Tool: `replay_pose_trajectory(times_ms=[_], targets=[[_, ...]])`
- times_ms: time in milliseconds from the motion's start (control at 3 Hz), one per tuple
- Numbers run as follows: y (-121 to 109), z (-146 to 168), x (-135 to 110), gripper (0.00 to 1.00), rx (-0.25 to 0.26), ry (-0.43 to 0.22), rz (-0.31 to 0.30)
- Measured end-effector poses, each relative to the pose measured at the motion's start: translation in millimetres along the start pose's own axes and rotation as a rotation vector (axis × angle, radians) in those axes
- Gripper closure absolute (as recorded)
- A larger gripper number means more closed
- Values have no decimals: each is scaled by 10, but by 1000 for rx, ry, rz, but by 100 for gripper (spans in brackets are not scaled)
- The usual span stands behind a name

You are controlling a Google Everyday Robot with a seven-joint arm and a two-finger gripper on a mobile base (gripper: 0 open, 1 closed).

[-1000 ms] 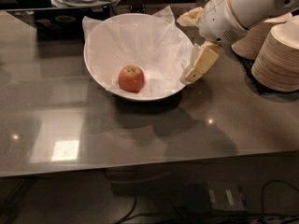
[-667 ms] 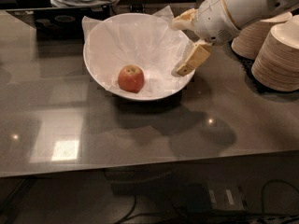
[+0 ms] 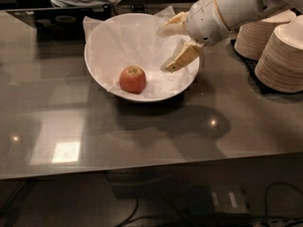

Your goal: Pick apple from white bowl

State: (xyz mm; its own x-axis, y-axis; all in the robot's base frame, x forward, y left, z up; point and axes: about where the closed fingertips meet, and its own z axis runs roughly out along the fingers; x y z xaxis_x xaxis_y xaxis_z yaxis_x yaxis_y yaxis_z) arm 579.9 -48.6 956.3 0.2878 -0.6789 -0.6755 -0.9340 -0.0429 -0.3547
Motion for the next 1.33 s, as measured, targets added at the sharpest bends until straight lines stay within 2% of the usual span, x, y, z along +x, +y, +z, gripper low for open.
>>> replay_pose_trajectory(times_ms=[667, 1333], targets=[[6, 323, -47, 34, -72, -41, -37], [89, 676, 20, 32, -153, -60, -27]])
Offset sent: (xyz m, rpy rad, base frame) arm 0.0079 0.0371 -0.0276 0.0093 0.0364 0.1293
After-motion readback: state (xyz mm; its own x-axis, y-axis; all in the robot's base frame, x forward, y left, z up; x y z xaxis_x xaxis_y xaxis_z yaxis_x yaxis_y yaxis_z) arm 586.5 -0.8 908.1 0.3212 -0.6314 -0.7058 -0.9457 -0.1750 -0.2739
